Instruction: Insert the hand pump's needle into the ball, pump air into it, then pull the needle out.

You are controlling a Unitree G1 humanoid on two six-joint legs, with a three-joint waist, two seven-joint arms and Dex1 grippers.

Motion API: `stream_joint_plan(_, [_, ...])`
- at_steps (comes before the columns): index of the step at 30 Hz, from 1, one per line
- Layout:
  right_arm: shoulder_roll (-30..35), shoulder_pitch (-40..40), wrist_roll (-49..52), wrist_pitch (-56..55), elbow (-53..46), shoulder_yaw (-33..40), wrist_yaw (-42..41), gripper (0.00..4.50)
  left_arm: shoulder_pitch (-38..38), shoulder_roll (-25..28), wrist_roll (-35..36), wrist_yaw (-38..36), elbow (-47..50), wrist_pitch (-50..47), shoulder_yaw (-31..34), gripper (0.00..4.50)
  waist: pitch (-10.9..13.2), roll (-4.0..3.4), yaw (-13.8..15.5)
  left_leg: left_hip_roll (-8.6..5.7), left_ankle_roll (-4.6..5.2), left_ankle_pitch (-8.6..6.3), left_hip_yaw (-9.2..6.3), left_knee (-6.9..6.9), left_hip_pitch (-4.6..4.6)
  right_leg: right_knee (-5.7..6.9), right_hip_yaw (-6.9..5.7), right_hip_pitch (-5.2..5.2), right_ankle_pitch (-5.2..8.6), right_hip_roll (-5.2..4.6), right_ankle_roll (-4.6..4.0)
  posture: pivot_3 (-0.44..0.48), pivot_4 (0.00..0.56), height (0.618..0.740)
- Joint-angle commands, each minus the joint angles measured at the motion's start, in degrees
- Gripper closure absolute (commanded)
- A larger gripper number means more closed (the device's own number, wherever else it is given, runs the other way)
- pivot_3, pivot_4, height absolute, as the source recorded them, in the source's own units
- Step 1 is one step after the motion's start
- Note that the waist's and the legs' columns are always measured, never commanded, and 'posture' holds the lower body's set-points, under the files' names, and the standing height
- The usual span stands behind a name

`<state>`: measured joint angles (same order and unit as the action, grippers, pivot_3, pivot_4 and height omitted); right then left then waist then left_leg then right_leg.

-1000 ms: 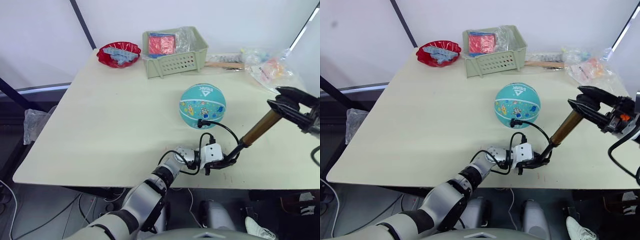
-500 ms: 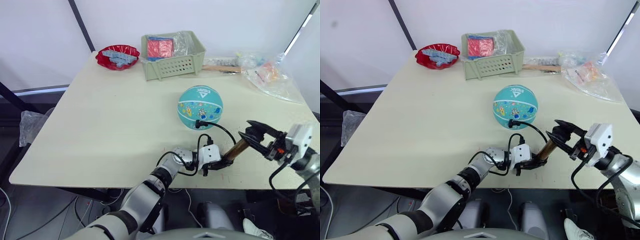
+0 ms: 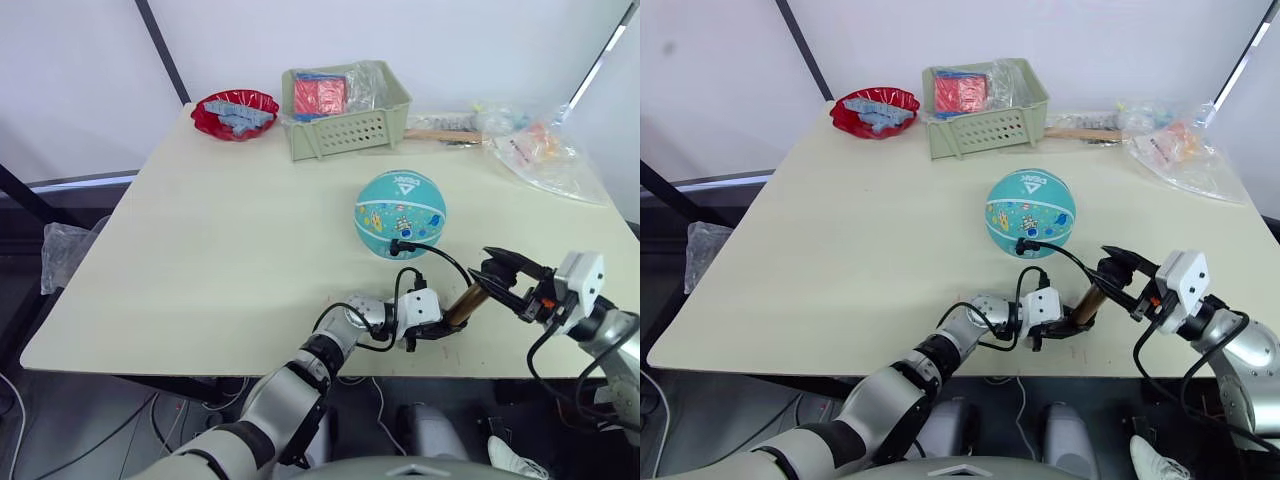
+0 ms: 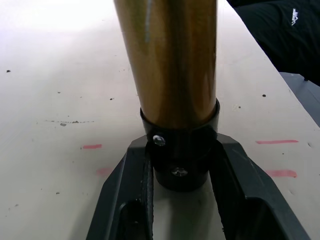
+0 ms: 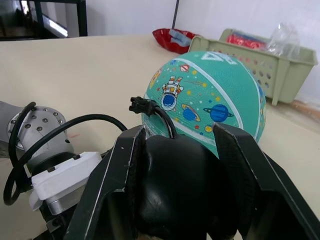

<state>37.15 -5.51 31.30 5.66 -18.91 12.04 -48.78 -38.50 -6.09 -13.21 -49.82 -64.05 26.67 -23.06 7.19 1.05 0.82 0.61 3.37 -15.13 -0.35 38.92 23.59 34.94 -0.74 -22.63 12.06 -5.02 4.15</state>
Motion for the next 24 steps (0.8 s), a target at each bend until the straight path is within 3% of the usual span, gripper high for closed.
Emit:
stream_joint_plan(1, [3.8, 5.0, 5.7, 3.4, -1.4, 8.1, 0.7, 2.87, 1.8, 1.9, -3.1, -1.4, -3.6, -1.8, -2.4, 3.42, 0.2, -0.23, 0.0, -0.04, 0.0, 0.0, 0.04, 0.0, 0.05, 0.0, 0.03, -0.06, -0.01, -0.04, 0.0, 0.0, 0.15, 0.74])
stream_joint_plan(13, [14.3, 15.3, 18.7, 15.6, -4.0, 19.0, 1.7, 2.87, 1.5, 1.8, -3.0, -1.0, -3.9, -1.8, -2.4, 3.42, 0.6, -0.48, 0.0, -0.1, 0.01, 0.01, 0.08, 0.04, 0.08, -0.01, 0.08, -0.07, -0.02, -0.06, 0.01, 0.0, 0.15, 0.74])
stream_joint_plan(20, [17.4, 19.5, 21.0, 19.6, -4.4, 21.3, 2.3, 2.87, 1.5, 1.8, -3.0, -1.1, -3.8, -1.9, -2.4, 3.42, 0.7, -0.44, 0.0, -0.1, 0.01, 0.01, 0.07, 0.05, 0.11, -0.01, 0.09, -0.07, -0.03, -0.08, 0.01, 0.0, 0.15, 0.74])
stream_joint_plan(24, [16.2, 18.0, 19.7, 19.7, -4.2, 19.9, 0.9, 2.87, 1.5, 1.9, -3.0, -1.2, -3.8, -1.9, -2.4, 3.42, 0.7, -0.44, 0.0, -0.1, 0.01, 0.01, 0.09, 0.05, 0.11, -0.01, 0.1, -0.07, -0.03, -0.1, 0.01, 0.0, 0.15, 0.74])
